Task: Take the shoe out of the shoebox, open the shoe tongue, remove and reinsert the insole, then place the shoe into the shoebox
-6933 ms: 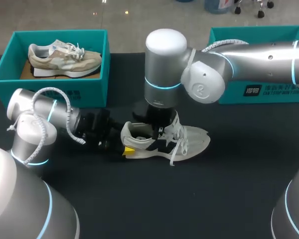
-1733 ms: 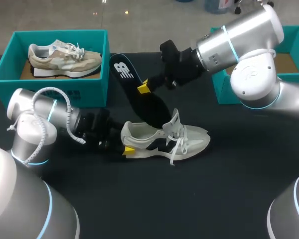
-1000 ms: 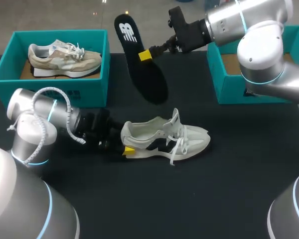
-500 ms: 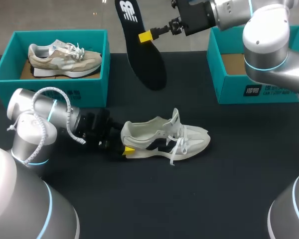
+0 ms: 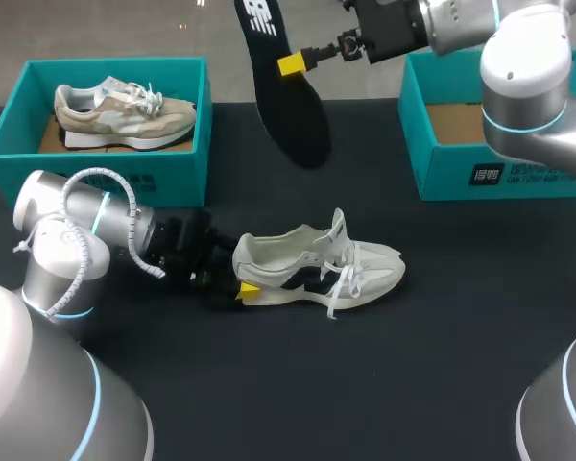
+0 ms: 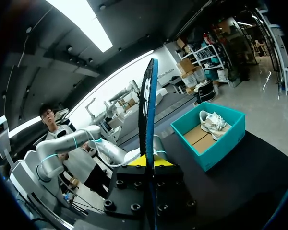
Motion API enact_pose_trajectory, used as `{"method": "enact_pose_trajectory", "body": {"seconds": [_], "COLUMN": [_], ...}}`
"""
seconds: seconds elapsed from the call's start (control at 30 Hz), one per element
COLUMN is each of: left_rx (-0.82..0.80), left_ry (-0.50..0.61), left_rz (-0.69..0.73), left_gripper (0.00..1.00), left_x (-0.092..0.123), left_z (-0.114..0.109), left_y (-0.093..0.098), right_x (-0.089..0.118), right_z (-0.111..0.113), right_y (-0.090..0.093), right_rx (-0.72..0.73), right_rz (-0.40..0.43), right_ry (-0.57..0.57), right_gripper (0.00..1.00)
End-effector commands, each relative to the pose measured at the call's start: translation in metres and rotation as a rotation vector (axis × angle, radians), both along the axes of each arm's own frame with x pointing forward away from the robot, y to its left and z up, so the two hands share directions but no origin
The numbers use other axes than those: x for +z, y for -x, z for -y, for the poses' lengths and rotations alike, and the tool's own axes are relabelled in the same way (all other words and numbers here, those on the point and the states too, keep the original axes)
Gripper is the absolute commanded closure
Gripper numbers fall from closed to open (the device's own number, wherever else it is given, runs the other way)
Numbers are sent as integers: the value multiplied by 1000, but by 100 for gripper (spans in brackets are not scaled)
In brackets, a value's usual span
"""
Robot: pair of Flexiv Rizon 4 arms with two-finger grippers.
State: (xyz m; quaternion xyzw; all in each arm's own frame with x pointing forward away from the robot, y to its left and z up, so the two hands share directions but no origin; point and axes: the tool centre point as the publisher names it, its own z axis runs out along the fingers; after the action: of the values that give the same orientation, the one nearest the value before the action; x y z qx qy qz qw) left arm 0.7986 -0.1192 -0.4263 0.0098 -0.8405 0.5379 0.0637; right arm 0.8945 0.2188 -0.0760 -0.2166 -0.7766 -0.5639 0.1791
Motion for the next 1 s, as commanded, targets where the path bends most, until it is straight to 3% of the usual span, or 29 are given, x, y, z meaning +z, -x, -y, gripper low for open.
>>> {"method": "enact_pose_trajectory", "body": {"seconds": [0.03,0.4,0.73,1.0], "left_rx": [0,0,0,0], "left_ry": [-2,-2,-2,-2], "left_rz": [-1,-1,-1,-1], "left_gripper": [100,100,100,100], "left_x": [-3,-3,-3,-3], "left_z": [0,0,0,0], "left_y": [-1,-1,-1,-1], "right_x": [17,56,72,81], "right_z": [47,87,100,102], "right_y": [18,44,75,90], "right_rx": [-15,-85,-224,-215], "right_rz": [-1,-8,9,3], "right_ry": [18,15,-9,-7], "right_gripper": [100,100,100,100]}}
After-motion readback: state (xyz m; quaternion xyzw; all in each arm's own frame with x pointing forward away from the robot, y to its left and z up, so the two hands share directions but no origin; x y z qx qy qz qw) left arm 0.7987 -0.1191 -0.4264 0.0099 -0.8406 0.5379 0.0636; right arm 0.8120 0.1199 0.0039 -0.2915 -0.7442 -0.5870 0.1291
